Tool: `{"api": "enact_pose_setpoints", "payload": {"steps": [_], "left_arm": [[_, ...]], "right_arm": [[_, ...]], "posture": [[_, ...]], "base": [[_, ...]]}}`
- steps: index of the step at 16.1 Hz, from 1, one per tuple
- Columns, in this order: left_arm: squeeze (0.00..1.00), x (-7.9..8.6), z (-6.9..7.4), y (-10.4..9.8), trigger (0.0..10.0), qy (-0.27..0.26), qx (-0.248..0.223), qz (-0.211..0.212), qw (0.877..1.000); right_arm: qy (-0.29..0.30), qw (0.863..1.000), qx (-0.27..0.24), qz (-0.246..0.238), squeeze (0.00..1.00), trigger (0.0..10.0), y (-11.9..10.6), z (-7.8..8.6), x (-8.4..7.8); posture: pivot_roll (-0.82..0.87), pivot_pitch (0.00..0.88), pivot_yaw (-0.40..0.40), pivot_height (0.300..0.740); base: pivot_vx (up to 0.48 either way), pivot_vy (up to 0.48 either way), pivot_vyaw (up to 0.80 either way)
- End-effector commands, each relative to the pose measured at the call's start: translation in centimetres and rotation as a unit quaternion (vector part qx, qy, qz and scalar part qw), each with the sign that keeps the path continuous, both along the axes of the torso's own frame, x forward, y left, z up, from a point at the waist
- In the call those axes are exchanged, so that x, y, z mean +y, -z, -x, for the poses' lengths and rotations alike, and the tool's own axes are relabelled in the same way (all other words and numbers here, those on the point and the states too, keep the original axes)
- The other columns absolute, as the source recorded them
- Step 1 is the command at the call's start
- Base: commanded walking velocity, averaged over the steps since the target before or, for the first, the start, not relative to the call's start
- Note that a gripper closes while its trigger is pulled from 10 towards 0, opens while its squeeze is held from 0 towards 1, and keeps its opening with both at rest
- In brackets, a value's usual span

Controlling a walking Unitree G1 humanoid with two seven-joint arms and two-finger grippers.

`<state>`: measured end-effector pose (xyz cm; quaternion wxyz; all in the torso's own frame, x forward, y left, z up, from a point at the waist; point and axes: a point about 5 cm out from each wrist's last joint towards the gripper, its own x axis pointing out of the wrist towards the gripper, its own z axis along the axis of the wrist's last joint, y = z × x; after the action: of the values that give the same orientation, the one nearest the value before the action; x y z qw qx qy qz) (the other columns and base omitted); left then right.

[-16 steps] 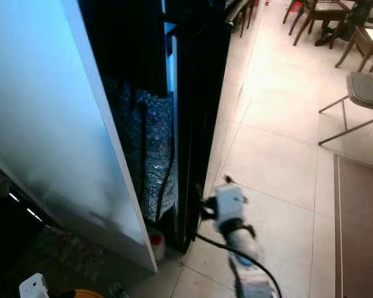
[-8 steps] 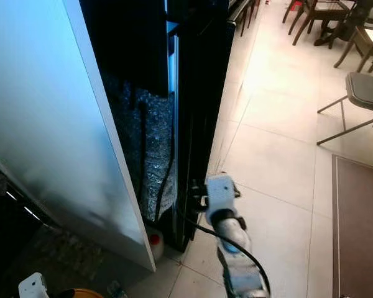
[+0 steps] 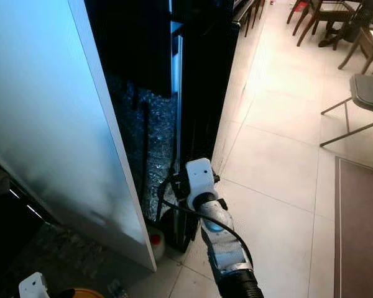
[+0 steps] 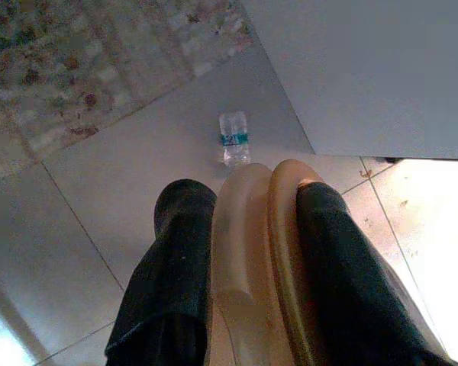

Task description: Restocking fridge

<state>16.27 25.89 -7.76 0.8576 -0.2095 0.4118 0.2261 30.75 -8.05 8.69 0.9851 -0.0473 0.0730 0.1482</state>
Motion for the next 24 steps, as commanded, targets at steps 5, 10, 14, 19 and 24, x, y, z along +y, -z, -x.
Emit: {"api": "enact_pose_setpoints", "payload": {"steps": [5,10,14,19,24], "left_arm": [[0.00,-0.3,0.4,0.3,10.0,0.001,0.010,0.003,1.000],[0.00,-0.6,0.6,0.4,10.0,0.006,0.012,0.005,1.000],[0.00,-0.5,0.6,0.4,10.0,0.007,0.011,0.004,1.000],[0.00,-0.6,0.7,0.5,10.0,0.010,0.011,0.004,1.000],[0.00,-0.6,0.7,0.5,10.0,0.012,0.010,0.005,1.000]], "right_arm": [[-0.008,1.000,-0.020,0.014,0.00,10.0,-0.3,-0.7,0.7],[-0.006,1.000,-0.021,0.002,0.00,10.0,-0.3,-1.2,0.1],[-0.003,1.000,-0.022,0.002,0.00,10.0,-0.2,-1.7,-0.8],[0.038,0.999,-0.029,-0.001,0.00,10.0,-0.3,-2.4,-3.1],[0.118,0.992,-0.047,0.015,0.00,10.0,-0.5,-2.4,-6.5]], "posture": [[0.02,0.054,-0.020,0.740],[0.02,0.055,-0.021,0.740],[0.02,0.056,-0.022,0.740],[0.02,0.057,-0.018,0.740],[0.02,0.056,-0.017,0.740]], "base": [[0.000,0.000,0.00],[0.000,0.000,0.00],[0.000,0.000,0.00],[0.000,0.000,0.00],[0.000,0.000,0.00]]}}
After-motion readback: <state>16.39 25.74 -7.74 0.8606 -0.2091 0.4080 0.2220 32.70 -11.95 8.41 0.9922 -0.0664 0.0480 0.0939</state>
